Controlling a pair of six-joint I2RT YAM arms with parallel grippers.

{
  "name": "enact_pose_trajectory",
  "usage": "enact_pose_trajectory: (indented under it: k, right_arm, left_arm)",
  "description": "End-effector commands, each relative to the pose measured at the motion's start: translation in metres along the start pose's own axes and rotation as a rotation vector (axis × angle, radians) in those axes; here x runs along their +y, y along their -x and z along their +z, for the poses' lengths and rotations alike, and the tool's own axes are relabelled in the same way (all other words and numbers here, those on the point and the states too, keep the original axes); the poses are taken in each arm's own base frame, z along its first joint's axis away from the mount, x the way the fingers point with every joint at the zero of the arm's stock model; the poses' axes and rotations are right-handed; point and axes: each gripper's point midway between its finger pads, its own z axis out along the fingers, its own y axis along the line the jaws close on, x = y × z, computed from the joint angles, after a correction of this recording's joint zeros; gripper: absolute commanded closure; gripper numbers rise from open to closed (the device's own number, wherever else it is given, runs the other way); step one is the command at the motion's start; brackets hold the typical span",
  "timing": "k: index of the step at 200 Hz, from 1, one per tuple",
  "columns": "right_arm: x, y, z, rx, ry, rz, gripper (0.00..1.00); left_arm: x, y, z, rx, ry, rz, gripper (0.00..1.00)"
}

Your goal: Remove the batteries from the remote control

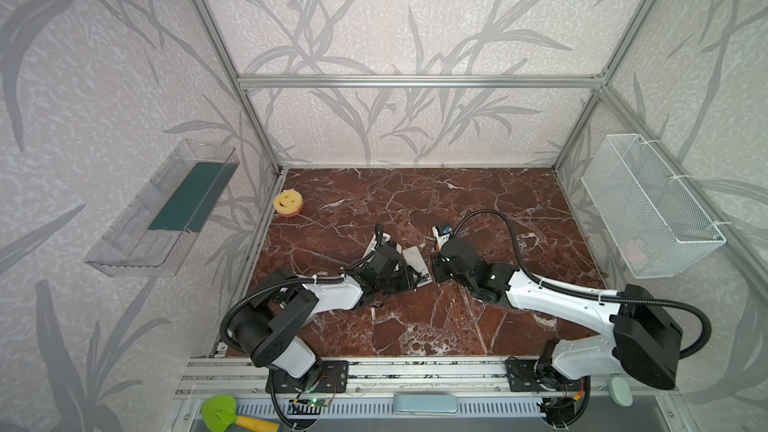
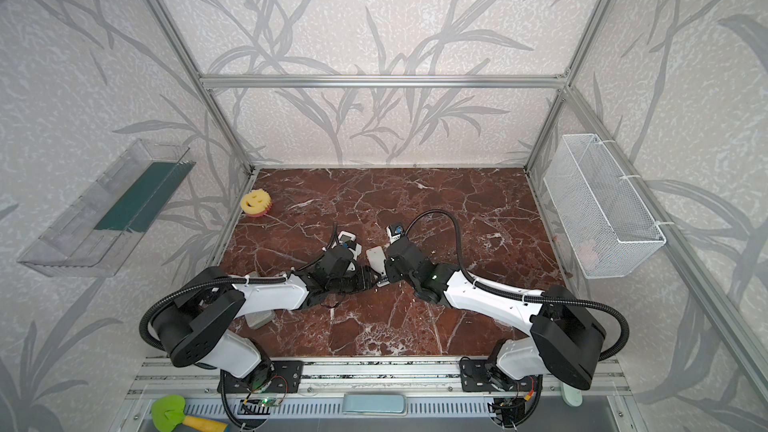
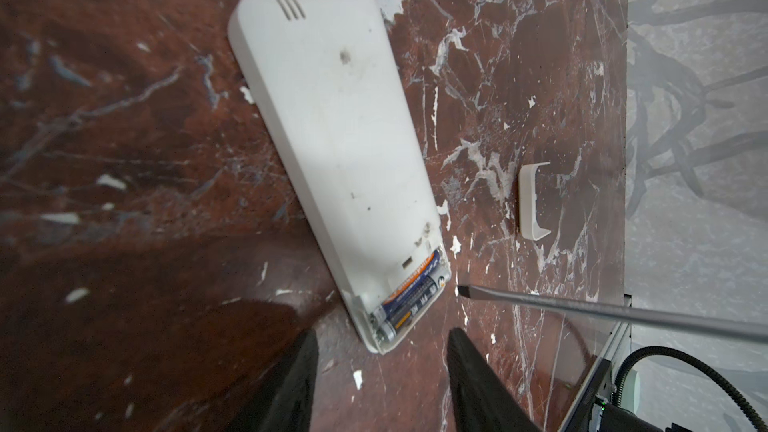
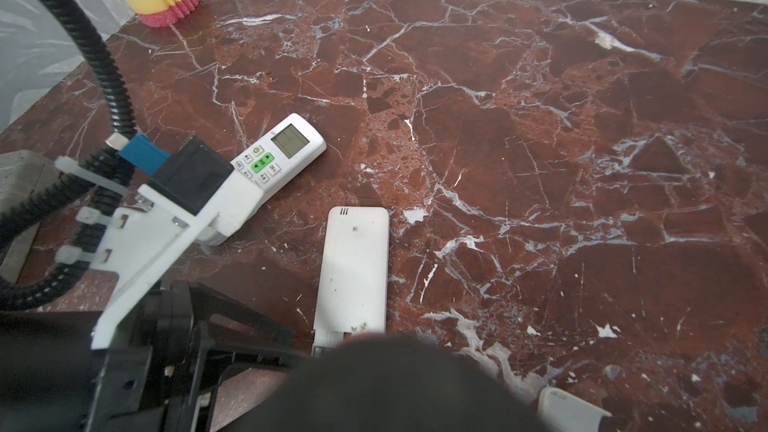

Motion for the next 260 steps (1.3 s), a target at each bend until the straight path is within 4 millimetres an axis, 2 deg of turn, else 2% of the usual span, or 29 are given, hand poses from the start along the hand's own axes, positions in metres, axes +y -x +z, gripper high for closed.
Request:
enact_pose_trajectory:
  k: [1,82,131,156,209,260]
  right_arm:
    - [0.003,0.022,0.003,-0.079,-0.017,0.018,1.00]
    - [0.006,0.020,0.010,-0.075,-0.006,0.031,1.00]
    - [0.001,0.017,0.010,-0.080,-0.012,0.077,1.00]
    - [0.001,0.019,0.007,-0.089,-0.005,0.080,1.00]
    - [0.005,0.020,0.006,-0.076,0.011,0.053,1.00]
    - [0.004,0.003,0.013,-0.036,0.032,0.108,1.00]
  left_arm:
    - [-0.009,0.012,0.003,-0.022,-0.025,-0.016,0.51]
    - [0.003,0.006,0.012,0.005,-0.017,-0.057,0.59]
    - [0.007,-0.001,0.020,0.027,-0.038,-0.107,0.73]
    - [0.009,-0.002,0.019,0.026,-0.033,-0.118,0.76]
    - [0.014,-0.004,0.020,0.029,-0.013,-0.123,0.78]
    - [0.019,-0.009,0.023,0.045,0.000,-0.137,0.79]
